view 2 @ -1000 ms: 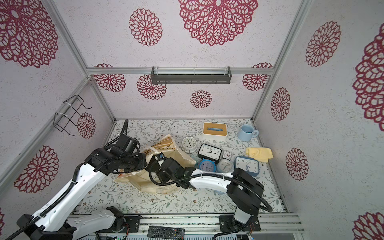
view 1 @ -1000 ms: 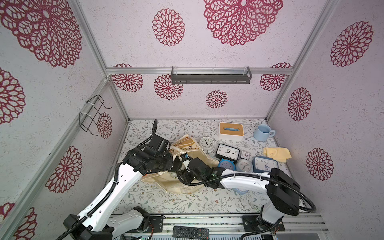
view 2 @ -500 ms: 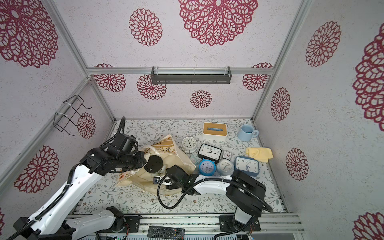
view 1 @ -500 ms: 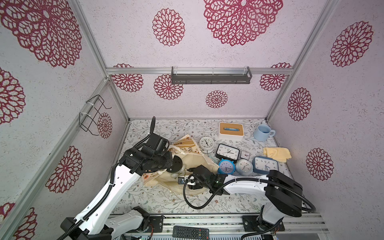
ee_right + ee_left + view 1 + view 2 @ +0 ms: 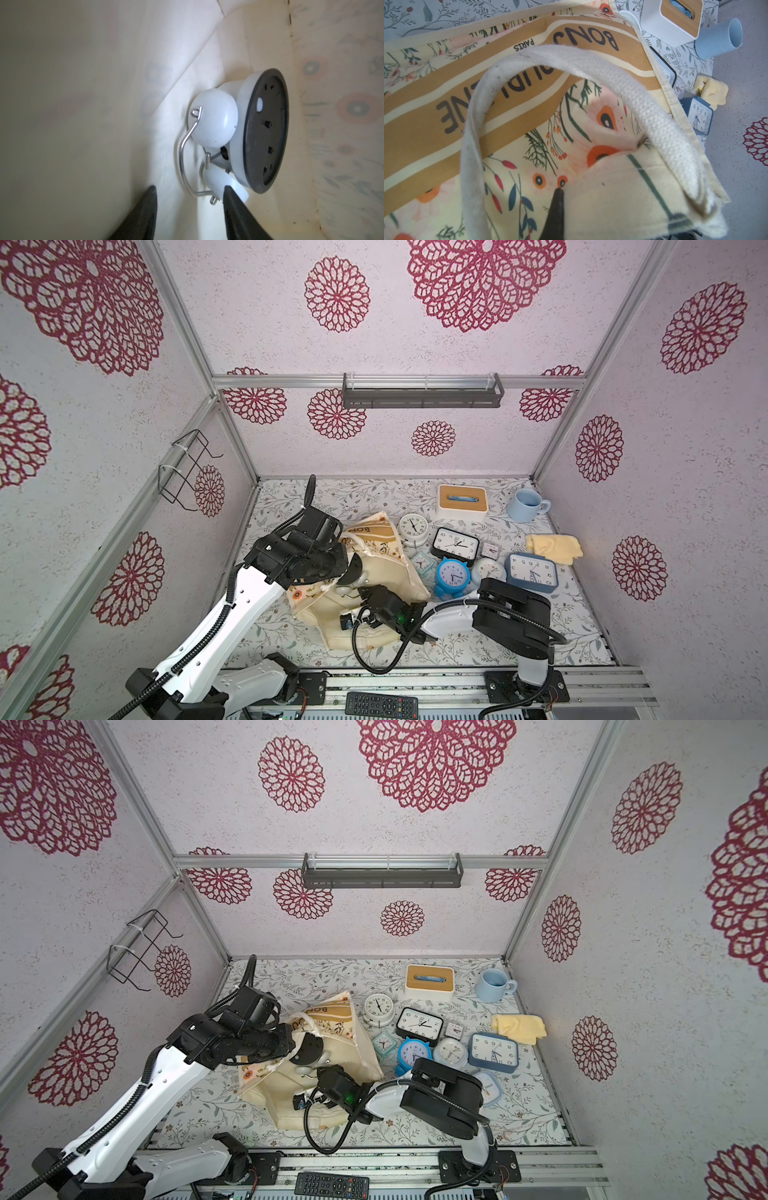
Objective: Take the alarm clock out of the canvas bag
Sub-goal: Pick up the alarm from the canvas bag.
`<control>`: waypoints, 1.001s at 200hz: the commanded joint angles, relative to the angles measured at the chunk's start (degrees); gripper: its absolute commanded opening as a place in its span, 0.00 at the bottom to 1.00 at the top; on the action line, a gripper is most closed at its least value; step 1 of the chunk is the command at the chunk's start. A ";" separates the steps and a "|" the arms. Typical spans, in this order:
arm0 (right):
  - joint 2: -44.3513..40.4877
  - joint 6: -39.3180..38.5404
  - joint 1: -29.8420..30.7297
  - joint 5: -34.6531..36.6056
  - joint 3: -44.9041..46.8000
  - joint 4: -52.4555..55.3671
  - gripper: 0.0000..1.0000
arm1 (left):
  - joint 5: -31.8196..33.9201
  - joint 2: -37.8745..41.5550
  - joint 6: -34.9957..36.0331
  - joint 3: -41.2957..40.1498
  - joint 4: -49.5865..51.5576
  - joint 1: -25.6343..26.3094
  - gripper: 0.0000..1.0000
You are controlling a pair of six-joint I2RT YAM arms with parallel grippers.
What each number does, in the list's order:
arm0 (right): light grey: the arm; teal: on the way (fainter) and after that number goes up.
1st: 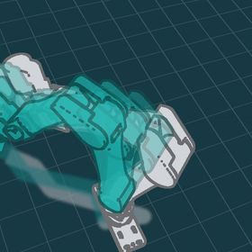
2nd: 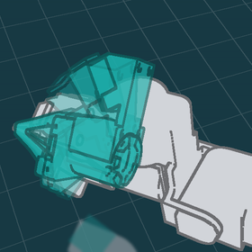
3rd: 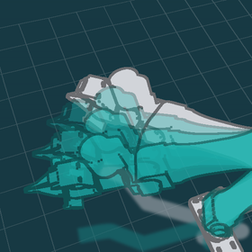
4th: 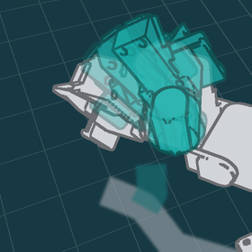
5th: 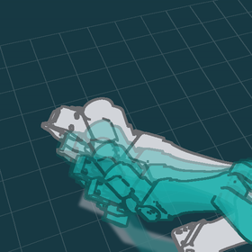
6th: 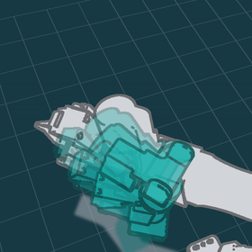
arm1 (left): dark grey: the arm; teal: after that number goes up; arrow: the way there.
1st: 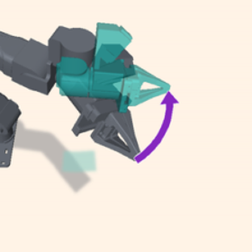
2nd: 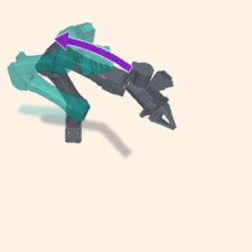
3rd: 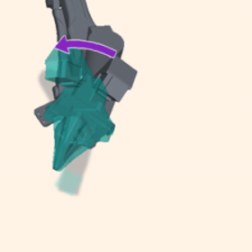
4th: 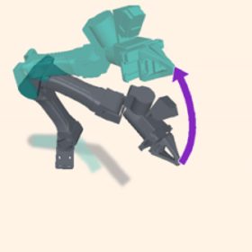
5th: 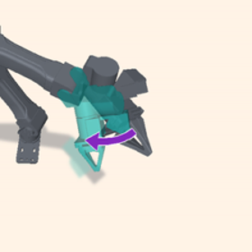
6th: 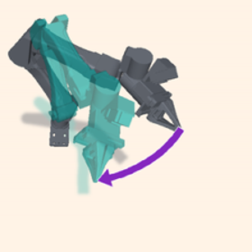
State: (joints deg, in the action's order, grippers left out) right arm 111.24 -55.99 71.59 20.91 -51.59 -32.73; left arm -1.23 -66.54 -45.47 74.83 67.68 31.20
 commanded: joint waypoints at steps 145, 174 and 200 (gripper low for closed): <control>7.72 -3.52 0.92 11.44 -5.14 -14.13 0.08 | 2.59 0.08 0.68 0.41 -0.09 -0.01 0.00; 2.46 -0.70 0.82 9.88 -5.25 -9.40 0.02 | 3.46 0.10 1.50 0.71 -0.05 -0.08 0.00; -4.28 5.58 0.65 5.61 -5.35 1.46 0.00 | 4.13 0.19 1.79 1.50 -0.09 -0.17 0.00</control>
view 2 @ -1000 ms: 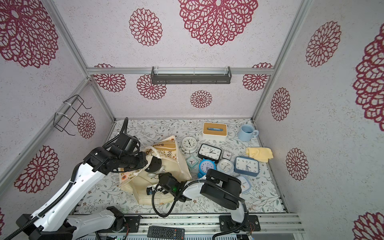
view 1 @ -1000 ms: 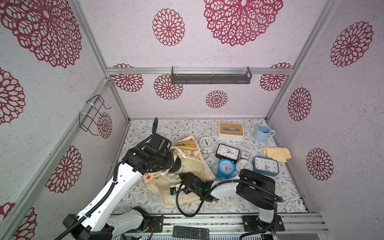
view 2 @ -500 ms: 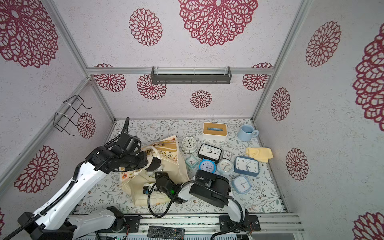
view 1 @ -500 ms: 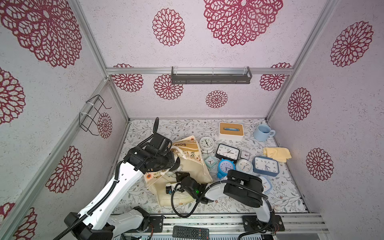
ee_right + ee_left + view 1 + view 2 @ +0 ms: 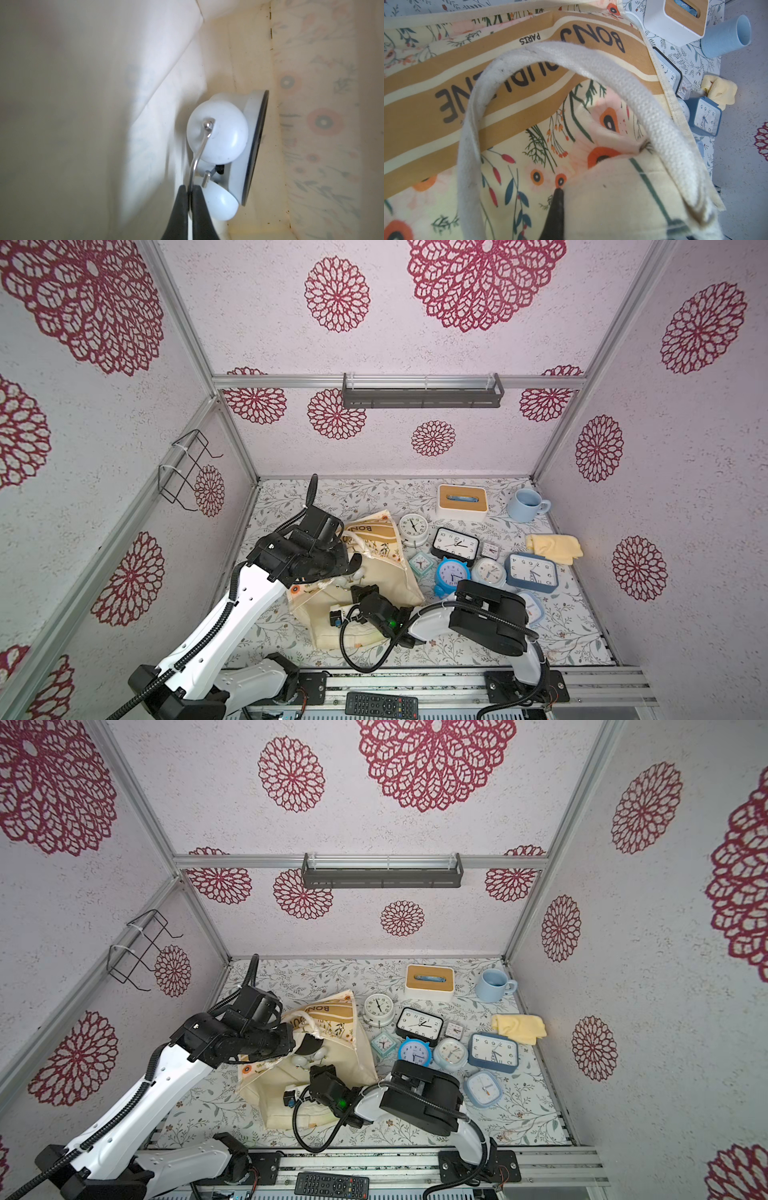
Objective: Take the alarm clock out of the canvas bag
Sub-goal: Pick up the alarm from the canvas bag.
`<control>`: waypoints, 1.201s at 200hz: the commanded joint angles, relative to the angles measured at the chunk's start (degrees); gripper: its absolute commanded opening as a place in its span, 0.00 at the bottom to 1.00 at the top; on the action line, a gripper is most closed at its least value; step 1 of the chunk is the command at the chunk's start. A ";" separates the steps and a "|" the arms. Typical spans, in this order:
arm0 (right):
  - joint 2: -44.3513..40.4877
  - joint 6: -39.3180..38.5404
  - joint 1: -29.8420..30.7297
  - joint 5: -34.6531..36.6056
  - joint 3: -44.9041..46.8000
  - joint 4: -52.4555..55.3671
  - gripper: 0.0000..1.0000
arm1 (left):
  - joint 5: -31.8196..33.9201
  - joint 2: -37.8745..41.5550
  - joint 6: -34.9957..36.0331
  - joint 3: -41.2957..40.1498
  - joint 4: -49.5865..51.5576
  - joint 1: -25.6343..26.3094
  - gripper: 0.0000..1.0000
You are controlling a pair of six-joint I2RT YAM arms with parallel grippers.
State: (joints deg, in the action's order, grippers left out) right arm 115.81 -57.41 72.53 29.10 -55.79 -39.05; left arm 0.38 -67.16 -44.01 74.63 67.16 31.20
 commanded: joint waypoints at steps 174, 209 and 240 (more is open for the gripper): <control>-32.16 41.43 -4.75 -29.61 -14.06 56.27 0.00 | 8.79 0.14 0.62 7.37 0.07 -3.33 0.00; -33.80 43.94 -5.01 -27.91 -14.70 55.44 0.00 | 10.87 0.36 -0.09 7.63 0.74 -3.85 0.00; -35.05 47.38 -5.37 -27.59 -16.69 55.15 0.00 | 14.19 0.10 -1.66 8.05 1.93 -5.30 0.00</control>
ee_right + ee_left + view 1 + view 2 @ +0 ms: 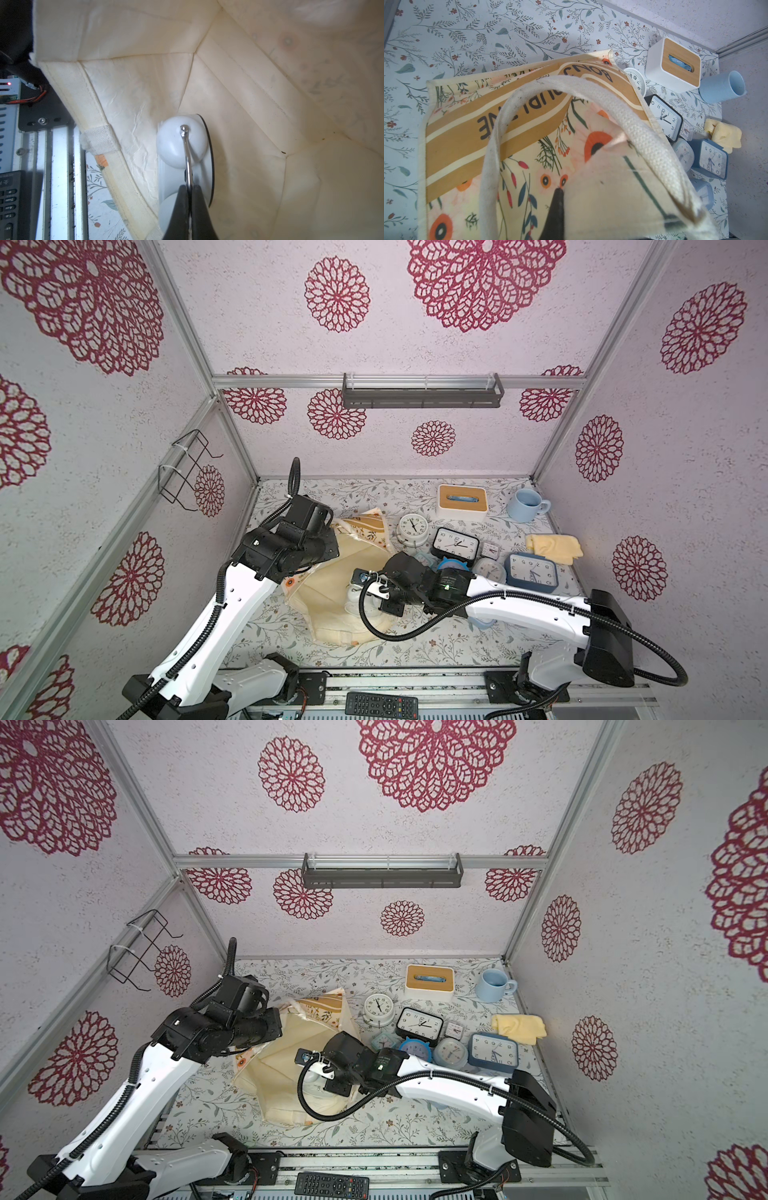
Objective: Take the alarm clock out of the canvas bag
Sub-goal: Pick up the alarm from the canvas bag, then place the alarm at the center of the board.
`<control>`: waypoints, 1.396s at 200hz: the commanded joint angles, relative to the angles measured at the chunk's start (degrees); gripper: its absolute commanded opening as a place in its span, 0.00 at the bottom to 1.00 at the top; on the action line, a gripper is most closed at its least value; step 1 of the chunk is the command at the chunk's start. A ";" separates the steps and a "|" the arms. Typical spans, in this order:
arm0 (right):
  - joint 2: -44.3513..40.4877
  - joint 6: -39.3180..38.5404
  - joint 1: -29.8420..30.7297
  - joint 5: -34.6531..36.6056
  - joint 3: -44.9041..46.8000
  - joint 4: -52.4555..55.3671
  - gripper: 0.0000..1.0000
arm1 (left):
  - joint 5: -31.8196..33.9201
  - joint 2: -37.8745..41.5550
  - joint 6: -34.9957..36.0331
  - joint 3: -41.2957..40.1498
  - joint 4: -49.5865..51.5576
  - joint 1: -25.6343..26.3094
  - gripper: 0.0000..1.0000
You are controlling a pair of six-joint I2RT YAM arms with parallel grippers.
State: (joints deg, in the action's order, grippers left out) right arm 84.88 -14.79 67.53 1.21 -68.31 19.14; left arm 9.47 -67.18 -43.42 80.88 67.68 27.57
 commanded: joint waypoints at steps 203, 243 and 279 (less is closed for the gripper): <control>-18.08 28.27 -10.47 8.29 6.19 -5.55 0.00 | 14.37 0.01 -24.24 4.22 6.00 -21.29 0.00; -15.23 36.49 -11.44 3.82 9.94 -11.26 0.00 | 12.39 0.55 -23.45 3.07 4.36 -21.98 0.00; -12.33 44.51 -11.52 0.64 11.30 -16.12 0.00 | 11.18 1.34 -23.04 1.83 3.30 -22.21 0.00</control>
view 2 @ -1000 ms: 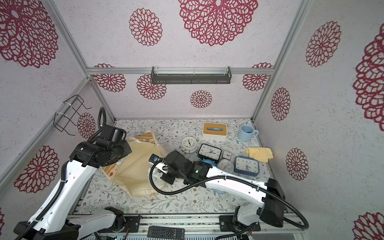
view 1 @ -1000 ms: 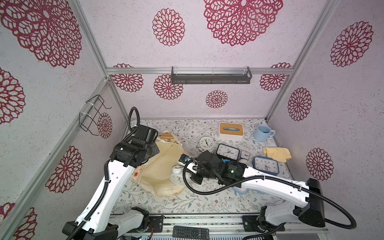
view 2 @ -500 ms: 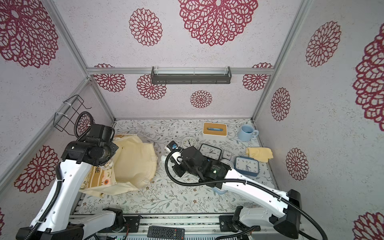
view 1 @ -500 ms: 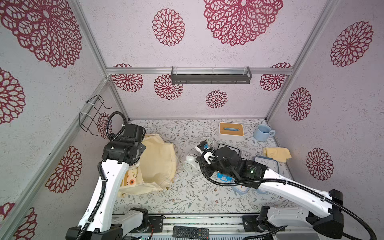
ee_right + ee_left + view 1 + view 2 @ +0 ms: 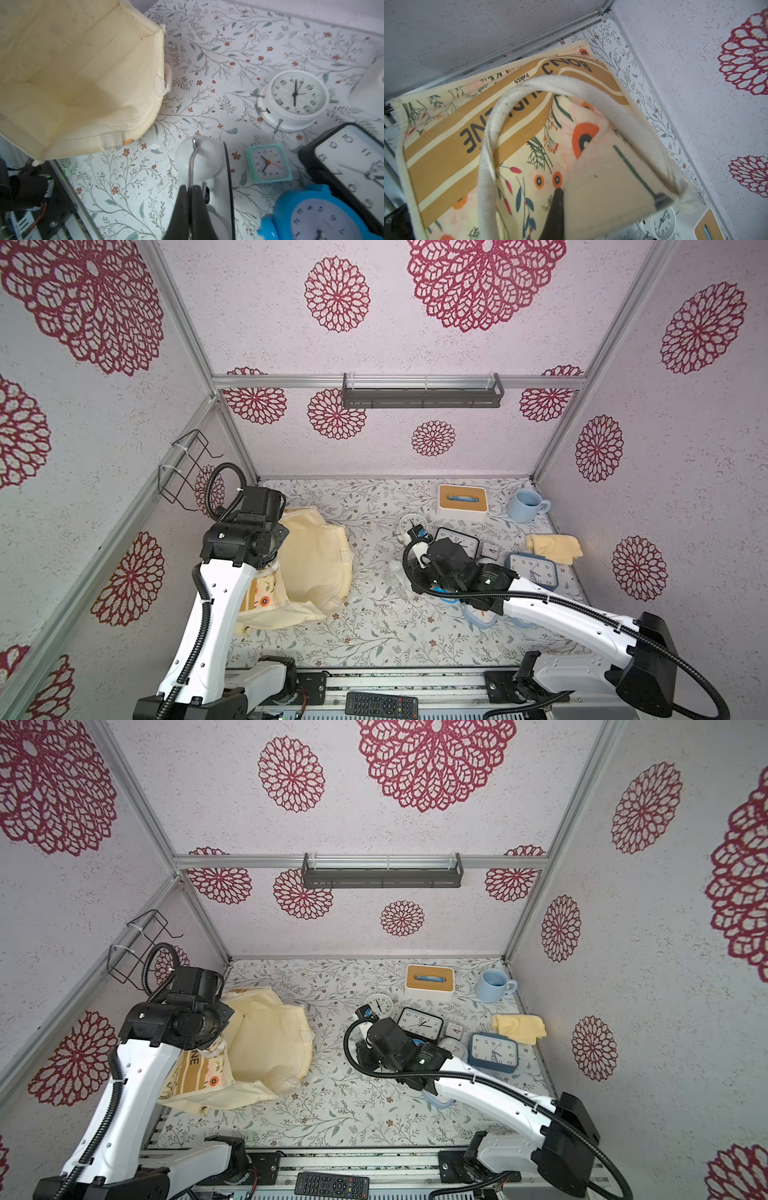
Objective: Take the alarm clock out of the canvas bag
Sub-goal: Place the alarm at the center of the board.
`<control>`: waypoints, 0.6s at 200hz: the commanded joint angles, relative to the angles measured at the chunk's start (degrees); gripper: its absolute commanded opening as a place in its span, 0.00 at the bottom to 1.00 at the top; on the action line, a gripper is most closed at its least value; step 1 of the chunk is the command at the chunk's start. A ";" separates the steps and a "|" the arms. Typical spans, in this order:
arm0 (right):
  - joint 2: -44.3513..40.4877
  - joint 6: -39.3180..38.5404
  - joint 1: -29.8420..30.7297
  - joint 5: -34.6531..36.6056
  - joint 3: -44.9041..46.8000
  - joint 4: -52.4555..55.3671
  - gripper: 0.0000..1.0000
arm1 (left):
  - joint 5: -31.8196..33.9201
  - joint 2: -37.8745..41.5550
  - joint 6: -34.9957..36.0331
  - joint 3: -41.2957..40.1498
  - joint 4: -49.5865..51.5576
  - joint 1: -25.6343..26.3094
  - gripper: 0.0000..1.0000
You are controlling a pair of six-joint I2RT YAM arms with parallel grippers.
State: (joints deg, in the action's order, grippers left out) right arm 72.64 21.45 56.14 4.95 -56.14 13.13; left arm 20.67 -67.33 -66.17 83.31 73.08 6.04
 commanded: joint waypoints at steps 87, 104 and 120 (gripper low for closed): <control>-0.21 32.70 -3.71 -4.38 10.59 -18.15 0.00 | -1.37 3.52 0.08 -3.41 -3.82 -1.03 0.00; -0.37 33.36 -4.80 -3.01 11.17 -13.72 0.00 | -1.68 3.64 0.03 -3.96 -4.06 -1.03 0.00; -1.06 33.37 -5.70 -1.71 11.78 -10.80 0.00 | -2.11 3.88 -0.04 -4.44 -4.50 -1.01 0.00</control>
State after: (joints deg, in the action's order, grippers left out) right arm 74.11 51.22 51.70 0.45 -44.91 -1.91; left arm 18.46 -64.51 -66.00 79.72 70.08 5.65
